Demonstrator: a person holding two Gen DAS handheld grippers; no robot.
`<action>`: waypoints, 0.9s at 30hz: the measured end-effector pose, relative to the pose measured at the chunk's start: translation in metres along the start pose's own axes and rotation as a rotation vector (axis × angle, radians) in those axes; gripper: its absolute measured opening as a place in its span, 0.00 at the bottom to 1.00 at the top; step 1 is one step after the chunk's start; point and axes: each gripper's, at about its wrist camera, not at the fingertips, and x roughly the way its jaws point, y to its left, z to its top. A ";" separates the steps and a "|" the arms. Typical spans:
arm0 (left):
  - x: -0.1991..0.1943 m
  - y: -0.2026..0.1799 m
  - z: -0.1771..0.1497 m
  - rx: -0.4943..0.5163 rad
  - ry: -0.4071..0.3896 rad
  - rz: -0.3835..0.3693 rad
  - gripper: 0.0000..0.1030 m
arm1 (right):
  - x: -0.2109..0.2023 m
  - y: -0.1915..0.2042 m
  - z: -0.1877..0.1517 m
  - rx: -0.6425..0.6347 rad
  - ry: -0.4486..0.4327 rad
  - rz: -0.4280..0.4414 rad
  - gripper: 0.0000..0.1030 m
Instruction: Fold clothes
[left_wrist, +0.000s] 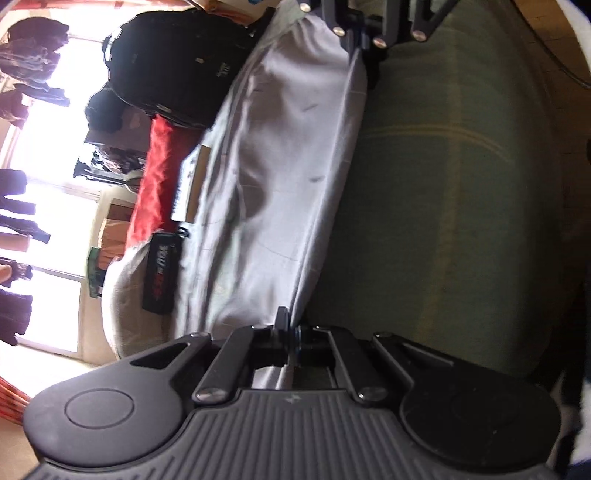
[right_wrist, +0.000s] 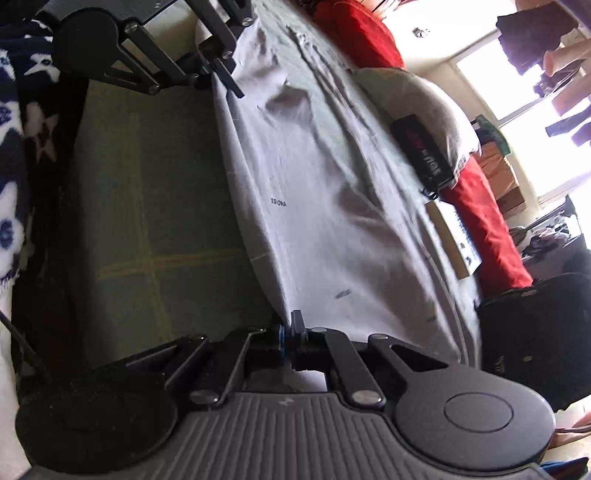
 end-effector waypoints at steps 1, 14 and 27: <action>-0.001 -0.003 -0.001 -0.006 0.004 -0.010 0.02 | 0.001 0.001 -0.001 0.005 0.002 0.003 0.05; -0.030 0.097 -0.095 -0.713 0.093 -0.209 0.39 | -0.045 -0.067 -0.024 0.367 -0.183 0.181 0.62; 0.037 0.151 -0.315 -1.954 0.298 -0.211 0.42 | 0.006 -0.122 -0.021 1.042 -0.332 0.596 0.99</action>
